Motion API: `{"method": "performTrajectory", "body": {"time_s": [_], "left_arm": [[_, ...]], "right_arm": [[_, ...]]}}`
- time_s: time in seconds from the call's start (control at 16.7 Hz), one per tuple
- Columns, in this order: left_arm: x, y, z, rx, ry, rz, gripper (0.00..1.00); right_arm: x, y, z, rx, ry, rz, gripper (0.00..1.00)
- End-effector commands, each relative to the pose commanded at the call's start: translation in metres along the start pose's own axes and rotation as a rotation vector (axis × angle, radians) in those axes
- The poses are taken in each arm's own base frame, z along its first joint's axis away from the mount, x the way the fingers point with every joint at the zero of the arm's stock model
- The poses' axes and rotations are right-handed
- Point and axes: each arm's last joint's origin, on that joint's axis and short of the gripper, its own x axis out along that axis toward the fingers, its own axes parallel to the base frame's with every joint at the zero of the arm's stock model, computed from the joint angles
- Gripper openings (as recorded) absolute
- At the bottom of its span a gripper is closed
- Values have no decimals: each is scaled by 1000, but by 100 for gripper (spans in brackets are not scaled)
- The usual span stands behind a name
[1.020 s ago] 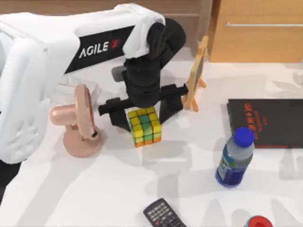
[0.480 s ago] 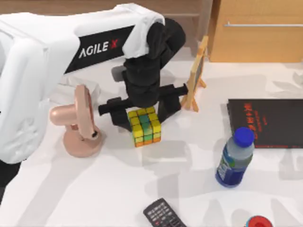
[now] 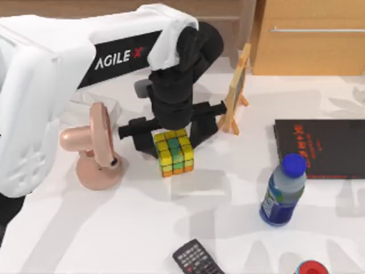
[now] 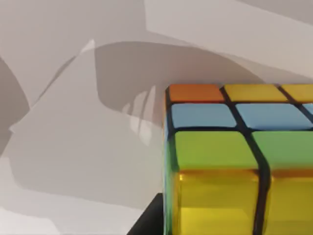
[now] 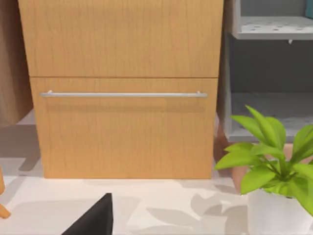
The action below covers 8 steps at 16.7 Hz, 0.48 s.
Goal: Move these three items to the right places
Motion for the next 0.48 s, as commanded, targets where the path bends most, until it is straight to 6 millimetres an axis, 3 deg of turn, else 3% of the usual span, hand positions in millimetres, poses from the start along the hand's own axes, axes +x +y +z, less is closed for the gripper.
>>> {"method": "performTrajectory", "body": {"time_s": [0.48], "left_arm": [[-28, 0, 0, 0, 1, 1, 0]], "right_arm": [[0, 0, 0, 0, 0, 0, 100]]}}
